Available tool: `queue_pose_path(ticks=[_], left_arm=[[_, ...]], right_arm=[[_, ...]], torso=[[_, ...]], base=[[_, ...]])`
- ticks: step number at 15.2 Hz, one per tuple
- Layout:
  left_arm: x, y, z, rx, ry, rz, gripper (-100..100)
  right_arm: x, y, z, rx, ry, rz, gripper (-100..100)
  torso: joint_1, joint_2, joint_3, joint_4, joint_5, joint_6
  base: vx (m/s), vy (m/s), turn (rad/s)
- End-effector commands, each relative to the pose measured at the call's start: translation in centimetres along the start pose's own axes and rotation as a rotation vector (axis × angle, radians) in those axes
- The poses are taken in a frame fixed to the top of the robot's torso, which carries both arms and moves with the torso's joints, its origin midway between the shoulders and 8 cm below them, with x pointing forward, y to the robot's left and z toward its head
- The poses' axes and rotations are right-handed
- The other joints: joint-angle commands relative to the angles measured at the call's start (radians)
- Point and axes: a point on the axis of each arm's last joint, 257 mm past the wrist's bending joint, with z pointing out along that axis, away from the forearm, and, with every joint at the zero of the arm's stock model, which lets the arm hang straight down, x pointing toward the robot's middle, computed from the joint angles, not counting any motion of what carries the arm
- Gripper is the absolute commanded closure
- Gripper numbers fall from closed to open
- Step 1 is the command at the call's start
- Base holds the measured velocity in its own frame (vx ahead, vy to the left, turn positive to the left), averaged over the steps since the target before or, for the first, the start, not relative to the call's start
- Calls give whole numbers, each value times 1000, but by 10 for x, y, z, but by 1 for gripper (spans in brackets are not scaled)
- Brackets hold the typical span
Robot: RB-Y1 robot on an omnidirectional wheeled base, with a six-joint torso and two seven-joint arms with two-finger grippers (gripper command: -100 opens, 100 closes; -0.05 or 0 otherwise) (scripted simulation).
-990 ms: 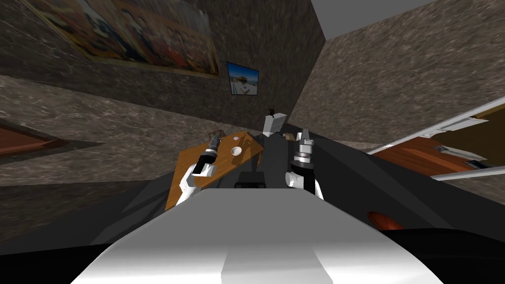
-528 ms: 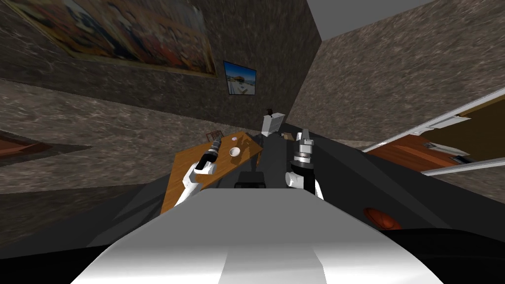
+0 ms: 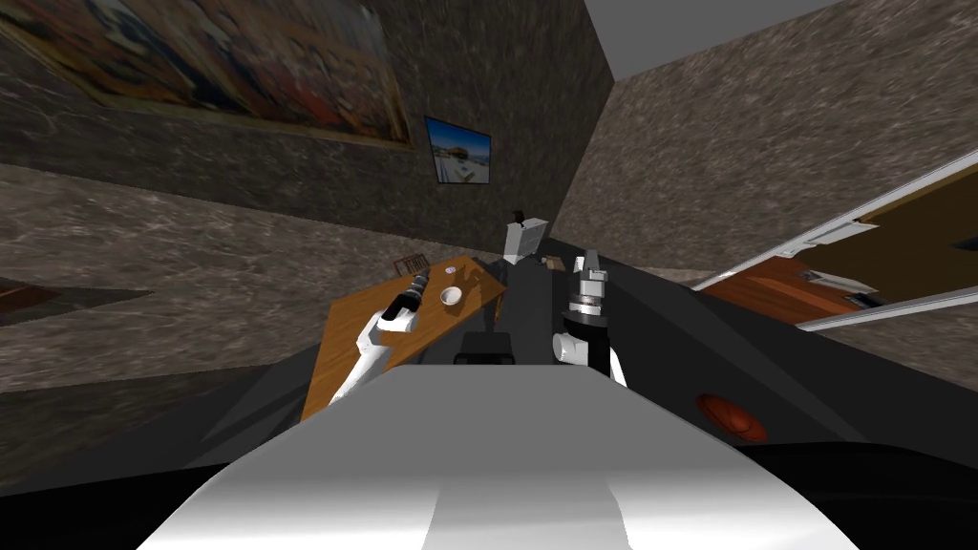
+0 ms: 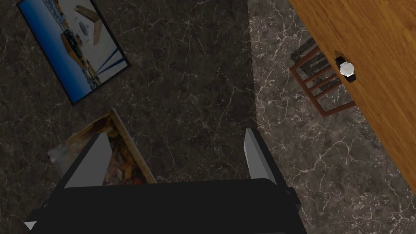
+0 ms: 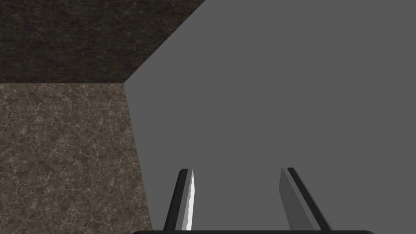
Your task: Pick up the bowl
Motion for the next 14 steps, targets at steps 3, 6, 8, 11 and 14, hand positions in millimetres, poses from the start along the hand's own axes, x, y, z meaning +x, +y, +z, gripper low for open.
queue_pose_path(ticks=[3,6,8,11,14], left_arm=[[8,35,7,-109,32,11,-100],[11,57,11,-175,53,17,-100],[13,74,15,-227,68,22,-100],[17,94,17,-297,92,26,-100],[21,118,17,-371,116,28,-100]], right_arm=[[0,0,0,0,0,0,0],[0,0,0,0,0,0,0],[0,0,0,0,0,0,0],[0,0,0,0,0,0,0],[0,0,0,0,0,0,0]], torso=[[0,0,0,0,0,0],[0,0,0,0,0,0],[0,0,0,0,0,0],[0,0,0,0,0,0],[0,0,0,0,0,0]], base=[[21,-14,-49],[23,-12,-48],[21,-12,-45],[24,-15,-47],[24,-15,-50]])
